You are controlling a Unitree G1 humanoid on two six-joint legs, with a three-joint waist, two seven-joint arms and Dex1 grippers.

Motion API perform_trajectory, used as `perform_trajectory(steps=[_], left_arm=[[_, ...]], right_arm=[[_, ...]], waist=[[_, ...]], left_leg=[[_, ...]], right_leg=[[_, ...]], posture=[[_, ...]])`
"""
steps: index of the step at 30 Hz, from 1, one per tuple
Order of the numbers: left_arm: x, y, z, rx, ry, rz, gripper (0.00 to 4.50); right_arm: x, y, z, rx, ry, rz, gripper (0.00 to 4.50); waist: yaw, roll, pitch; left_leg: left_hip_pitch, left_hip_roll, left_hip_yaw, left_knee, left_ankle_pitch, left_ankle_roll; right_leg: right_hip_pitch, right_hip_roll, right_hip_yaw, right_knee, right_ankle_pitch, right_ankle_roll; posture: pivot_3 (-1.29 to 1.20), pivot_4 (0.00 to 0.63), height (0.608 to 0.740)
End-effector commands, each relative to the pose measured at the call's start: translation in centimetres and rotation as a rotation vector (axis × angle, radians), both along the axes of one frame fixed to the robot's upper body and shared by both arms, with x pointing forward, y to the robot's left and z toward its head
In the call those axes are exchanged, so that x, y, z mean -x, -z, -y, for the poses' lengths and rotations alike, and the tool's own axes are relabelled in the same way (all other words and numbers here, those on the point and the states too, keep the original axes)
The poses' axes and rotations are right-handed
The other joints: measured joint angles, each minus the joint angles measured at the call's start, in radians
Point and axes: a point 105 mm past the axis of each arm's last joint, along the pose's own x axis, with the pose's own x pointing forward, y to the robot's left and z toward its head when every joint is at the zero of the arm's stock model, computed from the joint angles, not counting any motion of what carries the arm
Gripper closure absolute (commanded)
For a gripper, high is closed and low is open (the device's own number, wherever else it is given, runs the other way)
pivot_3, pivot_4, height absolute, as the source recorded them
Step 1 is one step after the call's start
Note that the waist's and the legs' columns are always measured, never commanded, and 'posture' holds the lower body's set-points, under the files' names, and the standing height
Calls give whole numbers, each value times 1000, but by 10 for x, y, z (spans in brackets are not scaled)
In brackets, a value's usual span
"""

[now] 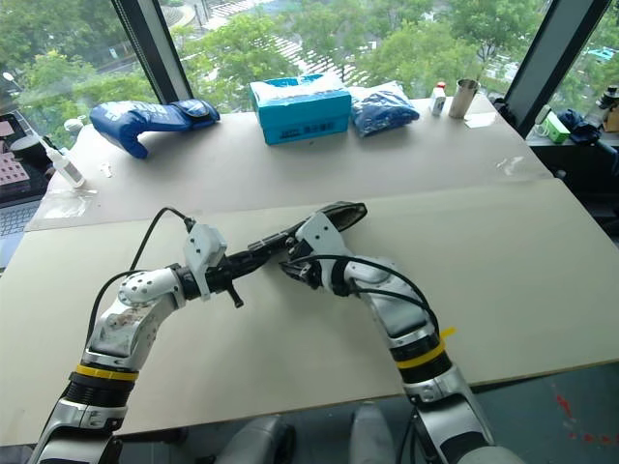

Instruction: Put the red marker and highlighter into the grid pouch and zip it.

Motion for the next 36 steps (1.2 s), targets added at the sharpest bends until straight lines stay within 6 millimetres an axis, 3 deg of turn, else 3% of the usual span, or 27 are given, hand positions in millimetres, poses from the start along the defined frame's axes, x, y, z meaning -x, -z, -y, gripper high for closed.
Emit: perform_trajectory(steps=[1, 4, 12, 16, 20, 25, 30, 36], left_arm=[[2, -12, 2, -2, 10, 52, 4500], [2, -11, 2, -1, 8, 51, 4500], [1, -11, 2, 0, 5, 51, 4500], [2, -11, 3, -2, 8, 52, 4500], [3, -9, 3, -2, 7, 49, 4500], [3, -8, 6, -1, 17, 48, 4500], [3, -9, 5, -1, 19, 50, 4500], [3, -10, 4, -7, 21, 54, 4500]], right_arm=[[2, -13, -4, -13, -28, 41, 3580], [4, -14, -3, -20, -38, 44, 4441], [2, -20, 4, -5, -21, 60, 4441], [8, -13, 25, 135, -59, 89, 4441], [-9, -12, 99, 376, 51, 163, 4441], [-22, -32, 143, 477, 128, 245, 4441], [-32, -38, 177, 488, 231, 225, 4441], [-28, -32, 166, 424, 193, 197, 2688]], waist=[[0, 0, 0], [-1, 0, 0], [-1, 0, 0], [3, 0, 0], [9, 0, 0], [0, 0, 0], [2, 0, 0], [5, 0, 0]], left_leg=[[0, 0, 0, 0, 0, 0], [0, 0, 0, 0, 0, 0], [0, 0, 0, 0, 0, 0], [0, 0, 0, 0, 0, 0], [-1, -1, 1, 0, 0, 1], [0, 0, 7, 0, 0, 1], [0, 0, 7, 0, 0, 1], [-1, 0, 7, 0, -1, 1]], right_leg=[[0, 0, 0, 0, 0, 0], [0, 0, 0, 0, 0, 0], [0, 0, 0, 0, 0, 0], [0, 0, 0, 0, 0, 0], [1, 0, -1, -1, 0, 0], [0, 0, -1, -2, 0, 0], [0, 0, -1, -2, 0, 0], [1, 0, -1, -2, 0, 0]], posture=[[0, 150, 740], [0, 150, 740], [0, 150, 740], [0, 150, 740], [0, 150, 740], [0, 150, 740], [0, 150, 740], [0, 150, 740]])
